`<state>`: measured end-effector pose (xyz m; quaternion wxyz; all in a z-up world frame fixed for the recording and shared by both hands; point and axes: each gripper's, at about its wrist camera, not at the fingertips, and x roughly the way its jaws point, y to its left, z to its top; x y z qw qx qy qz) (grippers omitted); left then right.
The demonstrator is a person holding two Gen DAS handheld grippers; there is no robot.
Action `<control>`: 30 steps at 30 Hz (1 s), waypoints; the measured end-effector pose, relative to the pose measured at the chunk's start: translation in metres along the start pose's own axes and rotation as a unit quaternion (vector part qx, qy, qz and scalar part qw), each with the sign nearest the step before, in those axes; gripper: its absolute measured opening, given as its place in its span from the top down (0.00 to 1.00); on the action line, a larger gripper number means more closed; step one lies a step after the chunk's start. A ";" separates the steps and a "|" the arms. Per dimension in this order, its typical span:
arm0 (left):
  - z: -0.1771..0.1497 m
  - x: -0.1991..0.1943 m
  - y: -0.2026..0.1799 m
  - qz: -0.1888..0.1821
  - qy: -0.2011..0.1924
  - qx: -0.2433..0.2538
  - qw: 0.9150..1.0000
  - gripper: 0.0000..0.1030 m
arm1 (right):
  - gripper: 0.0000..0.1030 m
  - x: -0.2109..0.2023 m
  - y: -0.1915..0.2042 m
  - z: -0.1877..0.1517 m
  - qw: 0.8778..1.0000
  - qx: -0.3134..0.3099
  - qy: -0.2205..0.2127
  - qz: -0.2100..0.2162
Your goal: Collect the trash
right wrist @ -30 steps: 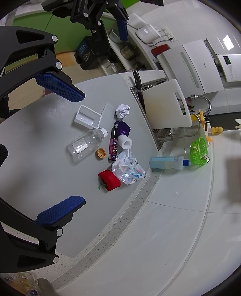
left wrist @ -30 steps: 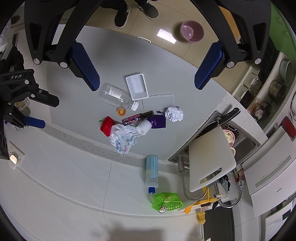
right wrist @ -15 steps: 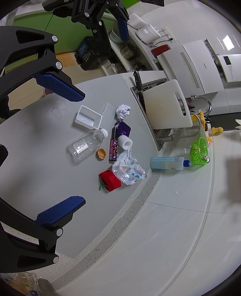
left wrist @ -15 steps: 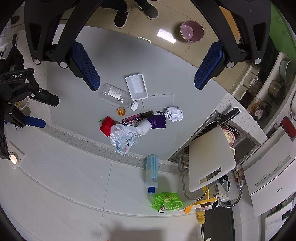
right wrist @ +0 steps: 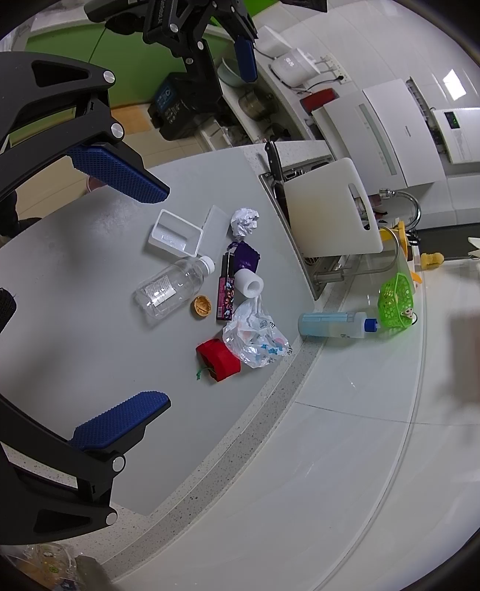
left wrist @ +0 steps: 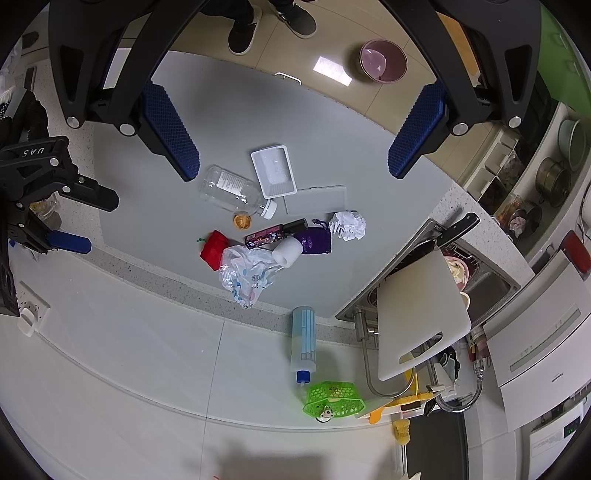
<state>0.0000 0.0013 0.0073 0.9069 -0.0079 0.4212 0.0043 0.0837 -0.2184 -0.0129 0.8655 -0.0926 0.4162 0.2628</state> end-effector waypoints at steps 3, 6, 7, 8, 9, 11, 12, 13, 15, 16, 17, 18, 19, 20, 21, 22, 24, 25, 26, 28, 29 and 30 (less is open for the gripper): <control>0.001 0.002 0.001 -0.001 0.000 0.000 1.000 0.03 | 0.05 0.001 -0.001 0.000 1.000 0.000 0.000 0.000; 0.000 0.002 0.000 -0.001 0.000 0.000 1.000 0.03 | 0.05 0.001 -0.001 0.000 1.000 0.000 0.000 0.000; 0.000 0.002 0.000 0.000 0.000 0.000 1.000 0.03 | 0.05 0.001 -0.001 0.000 1.000 0.000 0.000 0.000; 0.000 0.002 0.000 0.001 0.000 0.000 1.000 0.03 | 0.05 0.001 -0.001 0.000 1.000 0.000 0.000 0.000; 0.001 0.002 0.000 0.001 0.000 0.000 1.000 0.03 | 0.05 0.001 0.000 0.000 1.000 0.000 0.000 0.000; 0.002 0.002 0.000 0.001 0.000 0.000 1.000 0.03 | 0.05 0.001 0.000 0.000 1.000 0.000 0.000 0.000; 0.003 0.002 0.000 0.002 0.000 0.000 1.000 0.03 | 0.05 0.002 0.000 0.000 1.000 0.000 0.000 0.000; 0.001 0.002 0.000 0.001 0.000 0.000 1.000 0.03 | 0.05 0.001 0.001 -0.001 1.000 -0.001 0.000 0.000; 0.001 0.002 0.000 0.001 0.000 0.001 1.000 0.03 | 0.05 0.002 0.000 0.000 1.000 0.000 0.000 0.000; 0.001 0.002 0.000 0.002 -0.001 0.001 1.000 0.03 | 0.05 0.001 0.002 -0.001 1.000 -0.001 0.000 0.000; 0.002 0.002 -0.001 0.001 -0.001 0.001 1.000 0.03 | 0.05 0.002 0.001 -0.001 1.000 0.000 0.000 0.000; 0.002 0.002 -0.001 0.001 0.000 0.000 1.000 0.03 | 0.05 0.003 0.001 -0.001 1.000 0.000 0.001 0.000; 0.002 0.002 -0.001 0.001 0.000 0.000 1.000 0.03 | 0.05 0.003 0.001 -0.001 1.000 0.000 0.001 0.000; 0.002 0.002 0.000 0.001 0.000 0.000 1.000 0.03 | 0.05 0.002 0.001 0.000 1.000 0.000 0.001 0.000; 0.001 0.002 0.000 0.000 0.000 0.000 1.000 0.03 | 0.05 0.003 0.000 0.000 1.000 -0.001 0.001 0.000; 0.002 0.002 0.000 0.000 0.000 -0.001 1.000 0.03 | 0.05 0.001 0.002 0.001 1.000 -0.001 0.001 0.000; 0.002 0.002 0.000 0.000 0.001 -0.001 1.000 0.03 | 0.05 0.001 0.001 0.001 1.000 -0.001 0.001 0.000; 0.001 0.002 0.001 -0.001 0.001 -0.001 1.000 0.03 | 0.05 0.001 0.001 0.001 1.000 -0.001 0.001 0.000; 0.001 0.002 0.001 -0.001 0.001 -0.001 1.000 0.03 | 0.05 0.000 0.001 0.001 1.000 0.000 0.001 0.001; 0.000 0.004 0.002 -0.002 0.002 -0.002 1.000 0.03 | 0.05 -0.001 0.002 0.001 1.000 -0.001 0.002 0.000; 0.000 0.005 0.003 -0.002 0.002 -0.002 1.000 0.03 | 0.05 -0.001 0.002 0.000 1.000 -0.002 0.003 0.001; 0.000 0.006 0.004 -0.002 0.003 -0.002 1.000 0.03 | 0.05 0.003 0.003 -0.002 1.000 -0.002 0.004 0.001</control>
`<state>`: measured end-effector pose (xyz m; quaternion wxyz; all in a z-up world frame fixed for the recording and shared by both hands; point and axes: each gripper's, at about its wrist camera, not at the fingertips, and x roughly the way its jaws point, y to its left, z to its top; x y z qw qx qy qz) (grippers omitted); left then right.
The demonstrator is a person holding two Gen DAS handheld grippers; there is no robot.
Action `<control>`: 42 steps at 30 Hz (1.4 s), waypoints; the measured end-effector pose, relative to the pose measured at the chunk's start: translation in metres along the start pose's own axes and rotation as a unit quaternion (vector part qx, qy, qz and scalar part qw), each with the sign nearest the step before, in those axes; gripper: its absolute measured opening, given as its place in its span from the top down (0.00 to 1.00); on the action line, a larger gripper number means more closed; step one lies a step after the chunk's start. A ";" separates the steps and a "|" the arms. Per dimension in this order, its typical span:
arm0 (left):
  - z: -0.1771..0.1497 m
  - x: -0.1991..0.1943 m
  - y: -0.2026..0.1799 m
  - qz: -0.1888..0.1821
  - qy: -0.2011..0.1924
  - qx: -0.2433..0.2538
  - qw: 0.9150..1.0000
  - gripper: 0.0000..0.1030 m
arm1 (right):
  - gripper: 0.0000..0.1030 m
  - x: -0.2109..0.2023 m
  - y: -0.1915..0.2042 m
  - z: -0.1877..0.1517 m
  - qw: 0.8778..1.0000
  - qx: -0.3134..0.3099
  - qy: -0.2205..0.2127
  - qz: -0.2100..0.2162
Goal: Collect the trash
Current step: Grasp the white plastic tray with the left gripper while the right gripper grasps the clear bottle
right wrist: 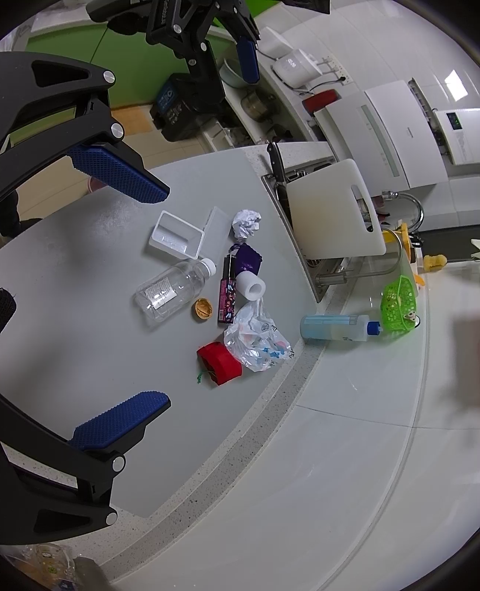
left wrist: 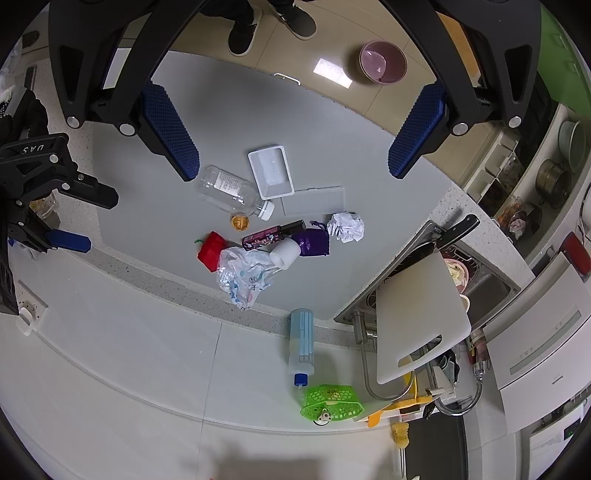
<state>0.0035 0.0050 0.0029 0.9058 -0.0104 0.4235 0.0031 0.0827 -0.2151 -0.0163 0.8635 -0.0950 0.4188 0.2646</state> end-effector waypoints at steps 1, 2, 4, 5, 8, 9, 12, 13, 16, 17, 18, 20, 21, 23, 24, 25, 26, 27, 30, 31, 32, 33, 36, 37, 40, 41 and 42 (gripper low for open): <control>0.000 0.000 0.000 -0.001 0.000 0.000 1.000 0.03 | 0.05 0.004 0.001 -0.002 1.000 0.000 0.001 0.001; 0.000 0.000 0.000 -0.001 0.000 0.000 1.000 0.03 | 0.05 0.006 0.002 -0.003 1.000 0.001 0.002 0.002; 0.000 0.003 0.000 0.000 0.002 0.000 1.000 0.03 | 0.05 0.006 0.004 -0.005 1.000 0.001 0.004 0.002; 0.000 0.005 -0.001 -0.001 0.003 0.000 1.000 0.03 | 0.05 0.005 0.003 -0.004 1.000 0.001 0.003 0.002; 0.000 0.015 0.000 -0.006 0.014 -0.006 1.000 0.03 | 0.05 0.007 0.000 -0.004 1.000 0.002 0.010 0.007; 0.000 0.019 0.001 -0.011 0.017 -0.011 1.000 0.03 | 0.05 0.009 -0.004 -0.002 1.000 0.003 0.012 0.009; 0.001 0.039 0.008 -0.015 0.029 -0.040 0.999 0.03 | 0.05 0.013 -0.005 -0.005 1.000 0.000 0.018 0.005; 0.002 0.045 0.010 -0.016 0.034 -0.046 0.998 0.03 | 0.05 0.015 -0.005 -0.006 1.000 -0.001 0.020 0.004; 0.002 0.070 0.011 -0.017 0.047 -0.055 0.997 0.03 | 0.05 0.021 -0.010 -0.010 0.999 0.003 0.032 0.000; 0.001 0.078 0.010 -0.013 0.050 -0.054 0.997 0.03 | 0.05 0.022 -0.012 -0.012 0.999 0.003 0.034 0.000; 0.001 0.085 0.010 -0.012 0.054 -0.054 0.997 0.03 | 0.05 0.024 -0.014 -0.012 0.999 0.003 0.036 -0.001; 0.000 0.102 0.008 -0.012 0.065 -0.055 0.996 0.03 | 0.05 0.027 -0.017 -0.014 0.999 0.005 0.040 -0.006; -0.001 0.109 0.008 -0.010 0.069 -0.055 0.996 0.03 | 0.05 0.028 -0.020 -0.015 0.999 0.007 0.042 -0.004; -0.002 0.126 0.006 -0.005 0.081 -0.054 0.995 0.03 | 0.05 0.031 -0.024 -0.016 0.999 0.012 0.046 -0.002; -0.003 0.134 0.007 -0.002 0.087 -0.054 0.995 0.03 | 0.05 0.033 -0.026 -0.016 0.999 0.014 0.047 -0.001; -0.004 0.142 0.007 0.001 0.093 -0.054 0.994 0.03 | 0.05 0.033 -0.027 -0.016 0.999 0.015 0.048 0.001; -0.005 0.150 0.007 0.002 0.099 -0.054 0.994 0.03 | 0.05 0.036 -0.029 -0.016 0.999 0.017 0.050 0.003; -0.006 0.157 0.007 0.004 0.106 -0.055 0.993 0.03 | 0.05 0.037 -0.030 -0.017 0.998 0.018 0.053 0.003; -0.011 0.178 0.008 0.010 0.121 -0.053 0.991 0.03 | 0.05 0.044 -0.033 -0.017 0.998 0.020 0.058 0.002; -0.014 0.186 0.008 0.010 0.130 -0.056 0.990 0.03 | 0.05 0.046 -0.033 -0.017 0.998 0.021 0.060 0.002; -0.016 0.194 0.009 0.008 0.136 -0.059 0.989 0.03 | 0.05 0.049 -0.035 -0.017 0.998 0.023 0.062 0.004; -0.018 0.199 0.010 0.009 0.140 -0.060 0.988 0.03 | 0.05 0.051 -0.036 -0.017 0.998 0.026 0.064 0.007; -0.026 0.217 0.011 0.014 0.159 -0.062 0.985 0.03 | 0.05 0.056 -0.040 -0.017 0.997 0.035 0.065 0.017; -0.029 0.224 0.013 0.014 0.164 -0.064 0.984 0.03 | 0.05 0.057 -0.041 -0.016 0.997 0.036 0.066 0.018; -0.035 0.237 0.014 0.018 0.172 -0.068 0.983 0.06 | 0.05 0.063 -0.042 -0.015 0.997 0.034 0.069 0.014; -0.036 0.240 0.014 0.021 0.173 -0.066 0.982 0.18 | 0.05 0.065 -0.042 -0.014 0.997 0.033 0.072 0.012; -0.037 0.246 0.013 0.025 0.182 -0.065 0.981 0.32 | 0.05 0.068 -0.043 -0.013 0.996 0.033 0.077 0.010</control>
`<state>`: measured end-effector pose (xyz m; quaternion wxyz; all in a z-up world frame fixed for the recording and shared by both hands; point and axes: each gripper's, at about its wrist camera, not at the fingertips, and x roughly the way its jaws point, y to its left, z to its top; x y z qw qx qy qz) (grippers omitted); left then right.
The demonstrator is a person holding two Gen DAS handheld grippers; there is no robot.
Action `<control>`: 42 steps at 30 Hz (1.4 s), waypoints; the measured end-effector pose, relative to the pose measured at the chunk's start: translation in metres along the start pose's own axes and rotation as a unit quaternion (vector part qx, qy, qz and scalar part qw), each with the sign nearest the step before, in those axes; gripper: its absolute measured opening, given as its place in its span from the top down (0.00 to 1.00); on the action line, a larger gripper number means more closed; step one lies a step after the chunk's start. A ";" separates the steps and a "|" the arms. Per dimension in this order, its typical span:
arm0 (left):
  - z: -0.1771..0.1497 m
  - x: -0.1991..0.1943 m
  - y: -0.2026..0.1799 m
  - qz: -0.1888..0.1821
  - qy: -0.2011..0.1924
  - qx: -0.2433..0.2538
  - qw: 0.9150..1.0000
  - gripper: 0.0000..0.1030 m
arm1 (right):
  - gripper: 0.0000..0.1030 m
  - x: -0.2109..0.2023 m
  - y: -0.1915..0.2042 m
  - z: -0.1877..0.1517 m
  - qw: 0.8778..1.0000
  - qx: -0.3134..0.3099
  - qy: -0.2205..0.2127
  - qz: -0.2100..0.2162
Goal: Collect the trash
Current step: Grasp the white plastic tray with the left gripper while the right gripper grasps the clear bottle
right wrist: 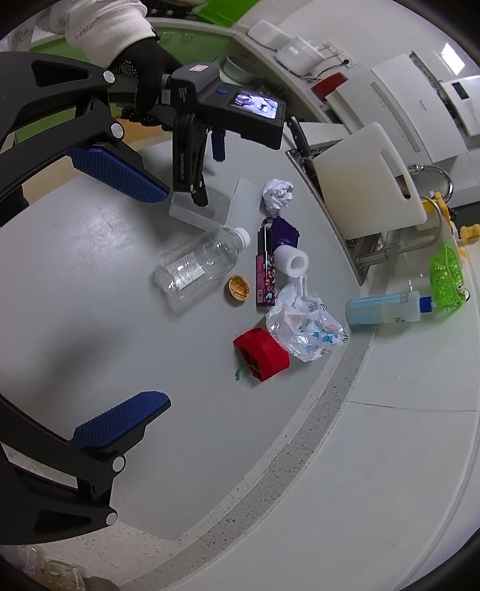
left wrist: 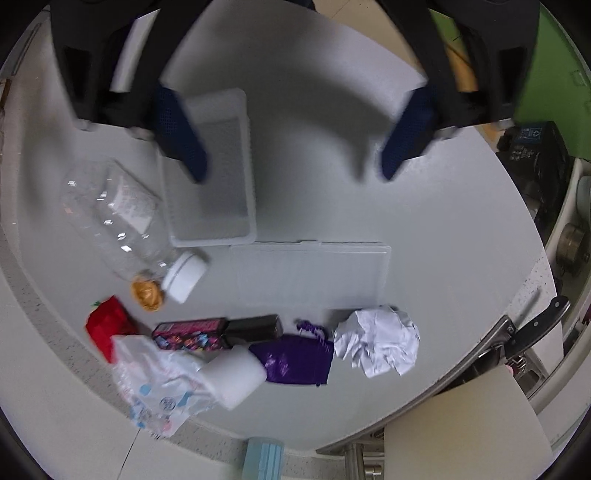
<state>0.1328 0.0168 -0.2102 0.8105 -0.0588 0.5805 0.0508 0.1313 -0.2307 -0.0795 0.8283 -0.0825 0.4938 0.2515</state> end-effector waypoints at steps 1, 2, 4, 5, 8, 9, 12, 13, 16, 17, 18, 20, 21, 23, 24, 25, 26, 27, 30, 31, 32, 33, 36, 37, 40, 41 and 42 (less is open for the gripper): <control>0.000 0.005 0.000 -0.001 0.007 0.000 1.000 0.37 | 0.05 0.002 -0.001 0.001 1.000 0.002 0.005 0.000; 0.000 0.007 -0.001 0.002 0.009 0.001 1.000 0.42 | 0.05 0.004 -0.001 0.002 1.000 0.004 0.008 -0.002; -0.001 0.008 -0.005 0.009 0.001 0.011 1.000 0.50 | 0.05 0.010 -0.005 0.005 1.000 0.014 0.022 0.000; -0.001 0.007 -0.005 0.011 -0.001 0.014 1.000 0.60 | 0.05 0.012 -0.006 0.005 1.000 0.018 0.023 0.002; -0.002 0.006 -0.002 -0.008 -0.001 0.007 1.000 0.93 | 0.05 0.014 -0.009 0.006 0.999 0.025 0.023 0.001; -0.002 0.005 -0.002 -0.011 -0.001 0.006 1.000 0.96 | 0.05 0.015 -0.008 0.006 0.999 0.023 0.022 -0.002; -0.003 0.001 -0.002 -0.006 -0.007 0.014 1.000 0.97 | 0.05 0.017 -0.004 0.008 1.000 0.011 0.018 -0.014; -0.004 0.000 -0.001 -0.006 -0.009 0.014 1.000 0.97 | 0.05 0.018 -0.003 0.008 1.000 0.008 0.016 -0.015; -0.001 -0.016 -0.002 -0.004 -0.019 0.017 1.000 0.98 | 0.05 0.025 0.000 0.010 1.000 -0.004 0.014 -0.020; -0.001 -0.021 0.000 -0.003 -0.023 0.018 1.000 0.97 | 0.05 0.028 0.001 0.012 1.000 -0.003 0.015 -0.019; -0.001 -0.027 0.002 -0.003 -0.028 0.019 0.999 0.97 | 0.05 0.030 0.001 0.013 1.000 -0.001 0.016 -0.017; -0.001 -0.039 0.005 -0.004 -0.035 0.018 0.999 0.97 | 0.05 0.035 0.002 0.016 1.000 0.001 0.019 -0.011; -0.001 -0.047 0.008 -0.003 -0.039 0.016 0.999 0.98 | 0.05 0.037 0.004 0.018 1.000 -0.001 0.019 -0.009; -0.003 -0.058 0.011 -0.004 -0.046 0.014 0.999 0.97 | 0.05 0.042 0.008 0.022 1.000 -0.005 0.020 -0.005; -0.003 -0.065 0.014 -0.003 -0.051 0.014 0.999 0.97 | 0.05 0.046 0.011 0.025 1.000 -0.007 0.024 -0.003; -0.003 -0.071 0.015 -0.002 -0.054 0.014 0.998 0.97 | 0.05 0.049 0.012 0.027 1.000 -0.009 0.029 -0.002; -0.003 -0.076 0.016 -0.002 -0.057 0.013 0.998 0.97 | 0.05 0.054 0.015 0.029 0.999 -0.015 0.031 -0.001; -0.005 -0.080 0.016 -0.004 -0.061 0.011 0.998 0.97 | 0.05 0.060 0.019 0.031 0.999 -0.023 0.033 -0.004; -0.007 -0.091 0.021 -0.006 -0.067 0.006 0.998 0.97 | 0.05 0.081 0.030 0.034 0.997 -0.052 0.050 -0.011; -0.008 -0.093 0.023 -0.007 -0.068 0.005 0.998 0.97 | 0.05 0.088 0.033 0.034 0.997 -0.061 0.055 -0.013; -0.008 -0.095 0.024 -0.007 -0.069 0.005 0.998 0.97 | 0.05 0.097 0.037 0.034 0.995 -0.071 0.063 -0.015; -0.010 -0.098 0.025 -0.006 -0.071 0.005 0.997 0.97 | 0.05 0.105 0.040 0.034 0.994 -0.078 0.070 -0.015; -0.015 -0.106 0.032 -0.009 -0.075 -0.002 0.997 0.97 | 0.05 0.127 0.049 0.034 0.990 -0.101 0.094 -0.013; -0.016 -0.107 0.033 -0.009 -0.075 -0.002 0.997 0.97 | 0.05 0.134 0.053 0.033 0.989 -0.108 0.102 -0.013; -0.021 -0.110 0.039 -0.013 -0.075 -0.010 0.997 0.97 | 0.05 0.148 0.062 0.032 0.985 -0.131 0.115 -0.014; -0.022 -0.111 0.041 -0.013 -0.075 -0.012 0.997 0.97 | 0.05 0.151 0.063 0.031 0.984 -0.134 0.117 -0.014; -0.024 -0.111 0.042 -0.014 -0.076 -0.015 0.997 0.97 | 0.05 0.154 0.065 0.031 0.983 -0.137 0.120 -0.011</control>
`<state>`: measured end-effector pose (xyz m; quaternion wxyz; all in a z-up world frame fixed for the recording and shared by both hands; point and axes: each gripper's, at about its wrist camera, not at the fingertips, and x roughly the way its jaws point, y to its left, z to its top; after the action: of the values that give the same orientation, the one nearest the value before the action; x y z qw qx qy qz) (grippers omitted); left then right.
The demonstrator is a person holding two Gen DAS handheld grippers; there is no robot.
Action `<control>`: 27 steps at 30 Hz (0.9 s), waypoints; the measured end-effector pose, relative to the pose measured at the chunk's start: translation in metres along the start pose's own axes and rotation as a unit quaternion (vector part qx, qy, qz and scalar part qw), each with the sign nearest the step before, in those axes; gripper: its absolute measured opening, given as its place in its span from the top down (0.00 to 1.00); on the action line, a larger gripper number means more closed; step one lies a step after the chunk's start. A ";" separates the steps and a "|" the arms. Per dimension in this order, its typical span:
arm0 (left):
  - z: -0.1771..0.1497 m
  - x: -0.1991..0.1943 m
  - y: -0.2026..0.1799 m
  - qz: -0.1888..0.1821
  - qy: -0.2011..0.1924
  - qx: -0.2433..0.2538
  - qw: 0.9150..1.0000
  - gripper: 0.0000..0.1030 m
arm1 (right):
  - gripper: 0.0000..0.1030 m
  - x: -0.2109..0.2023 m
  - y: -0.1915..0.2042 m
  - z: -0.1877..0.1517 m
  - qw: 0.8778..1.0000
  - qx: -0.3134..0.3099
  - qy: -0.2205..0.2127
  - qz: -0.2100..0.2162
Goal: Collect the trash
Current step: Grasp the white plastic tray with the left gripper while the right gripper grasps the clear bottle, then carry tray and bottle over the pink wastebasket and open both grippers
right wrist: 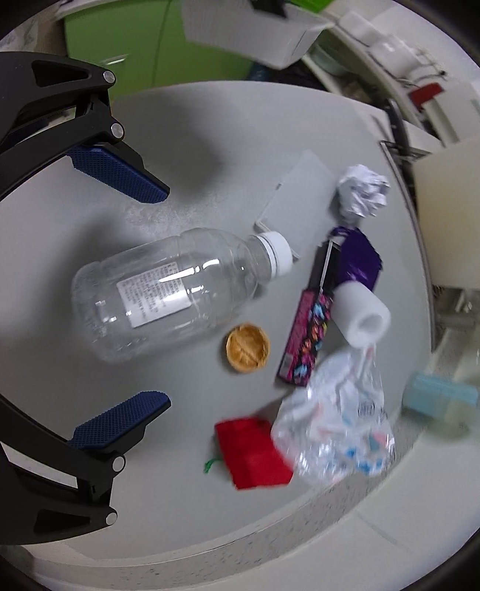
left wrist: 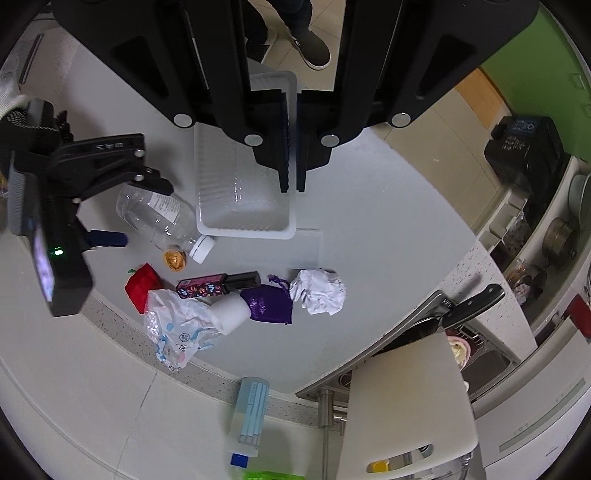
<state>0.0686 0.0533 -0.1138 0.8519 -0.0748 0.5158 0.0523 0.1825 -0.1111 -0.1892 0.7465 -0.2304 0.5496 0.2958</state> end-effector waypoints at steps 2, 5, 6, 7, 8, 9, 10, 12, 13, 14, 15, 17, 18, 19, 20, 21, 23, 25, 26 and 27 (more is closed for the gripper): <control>-0.003 -0.002 0.004 -0.001 -0.001 -0.004 1.000 0.97 | 0.06 0.004 0.003 0.001 1.000 -0.007 0.002 0.002; -0.007 -0.005 0.008 -0.002 -0.001 -0.008 1.000 0.97 | 0.28 0.007 0.005 0.002 1.000 -0.015 0.007 -0.002; -0.008 -0.006 0.009 -0.003 -0.001 -0.009 1.000 0.97 | 0.35 0.008 0.006 0.003 1.000 -0.015 0.008 -0.008; -0.009 -0.007 0.011 -0.003 -0.001 -0.010 1.000 0.97 | 0.36 0.008 0.006 0.004 1.000 -0.015 0.008 -0.011; -0.009 -0.008 0.012 -0.004 -0.001 -0.012 1.000 0.97 | 0.36 0.009 0.005 0.005 1.000 -0.014 0.008 -0.008; -0.010 -0.008 0.013 -0.005 -0.001 -0.013 1.000 0.97 | 0.37 0.008 0.005 0.005 1.000 -0.015 0.007 -0.006; -0.011 -0.009 0.013 -0.006 -0.002 -0.014 1.000 0.97 | 0.37 0.008 0.006 0.005 1.000 -0.018 0.007 -0.006; -0.012 -0.011 0.014 -0.007 -0.003 -0.014 1.000 0.97 | 0.38 0.007 0.005 0.005 1.000 -0.022 0.007 -0.006; -0.013 -0.012 0.015 -0.008 -0.004 -0.015 1.000 0.97 | 0.38 0.007 0.005 0.004 1.000 -0.020 0.007 -0.005; -0.013 -0.013 0.016 -0.009 -0.005 -0.015 1.000 0.97 | 0.39 0.005 0.004 0.004 1.000 -0.017 0.004 -0.004; -0.014 -0.015 0.017 -0.010 -0.006 -0.016 1.000 0.97 | 0.39 0.002 0.004 0.003 1.000 -0.013 0.000 -0.002; -0.015 -0.018 0.018 -0.011 -0.009 -0.017 1.000 0.97 | 0.42 -0.006 0.003 0.002 1.000 -0.007 -0.010 0.001; -0.016 -0.019 0.019 -0.011 -0.011 -0.017 1.000 0.97 | 0.43 -0.012 0.002 0.001 1.000 -0.003 -0.016 0.000; -0.018 -0.022 0.021 -0.012 -0.013 -0.019 1.000 0.97 | 0.43 -0.017 0.003 0.000 1.000 0.001 -0.022 0.001; -0.019 -0.024 0.023 -0.013 -0.016 -0.021 1.000 0.97 | 0.43 -0.024 0.005 0.000 1.000 0.001 -0.029 0.003; -0.020 -0.026 0.024 -0.013 -0.017 -0.022 1.000 0.97 | 0.43 -0.029 0.008 0.000 0.999 0.000 -0.034 0.002; -0.024 -0.031 0.029 -0.013 -0.019 -0.026 0.999 0.97 | 0.43 -0.042 0.014 0.000 0.999 -0.002 -0.049 0.004; -0.030 -0.036 0.035 -0.011 -0.023 -0.032 0.999 0.97 | 0.43 -0.056 0.023 -0.001 0.998 -0.002 -0.066 0.008; -0.033 -0.039 0.038 -0.010 -0.025 -0.035 0.999 0.97 | 0.43 -0.061 0.026 0.000 0.997 -0.004 -0.073 0.012; -0.036 -0.042 0.042 -0.008 -0.028 -0.038 0.999 0.97 | 0.43 -0.066 0.034 0.001 0.997 -0.007 -0.080 0.018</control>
<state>0.0110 0.0880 -0.0957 0.8627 -0.1097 0.4892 0.0671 0.1448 -0.0986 -0.1261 0.7813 -0.2011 0.4899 0.3304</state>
